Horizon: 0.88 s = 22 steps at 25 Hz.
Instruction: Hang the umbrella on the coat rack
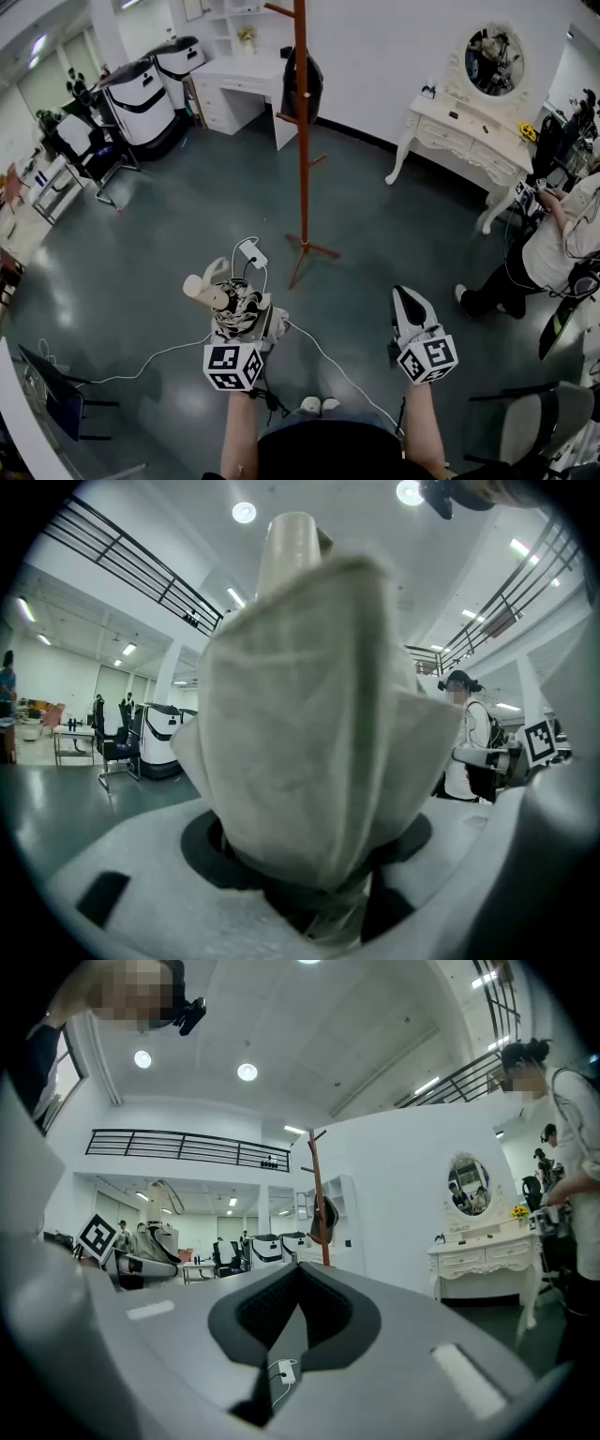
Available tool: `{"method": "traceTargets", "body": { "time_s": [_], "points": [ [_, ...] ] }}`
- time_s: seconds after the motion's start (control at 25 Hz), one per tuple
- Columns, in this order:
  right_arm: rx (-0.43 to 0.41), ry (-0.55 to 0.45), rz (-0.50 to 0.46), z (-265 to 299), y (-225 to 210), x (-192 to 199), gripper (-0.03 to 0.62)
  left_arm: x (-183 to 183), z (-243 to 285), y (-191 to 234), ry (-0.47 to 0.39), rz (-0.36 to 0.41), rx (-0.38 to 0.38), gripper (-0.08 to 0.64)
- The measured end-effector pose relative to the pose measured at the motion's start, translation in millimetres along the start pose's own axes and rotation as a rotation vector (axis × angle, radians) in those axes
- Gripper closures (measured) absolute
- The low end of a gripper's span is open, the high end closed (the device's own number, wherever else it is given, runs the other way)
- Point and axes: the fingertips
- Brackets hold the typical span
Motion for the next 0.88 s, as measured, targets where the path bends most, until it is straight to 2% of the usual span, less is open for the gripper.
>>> {"method": "traceTargets", "body": {
  "time_s": [0.36, 0.68, 0.88],
  "points": [
    [0.01, 0.03, -0.003, 30.6, 10.3, 13.4, 0.584, 6.5, 17.8, 28.3, 0.029, -0.009, 0.016, 0.265],
    [-0.016, 0.036, 0.004, 79.7, -14.5, 20.9, 0.584, 10.7, 56.8, 46.6, 0.027, -0.024, -0.007, 0.265],
    [-0.065, 0.036, 0.016, 144.0, -52.1, 25.5, 0.584, 8.6, 111.5, 60.7, 0.031, -0.024, -0.05, 0.265]
  ]
}}
Point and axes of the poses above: the fingertips, and each gripper's own axes: z forward along the fingers, y to its left, x out of its underside, and after that the axes turned 3 degrees about z, right-handed
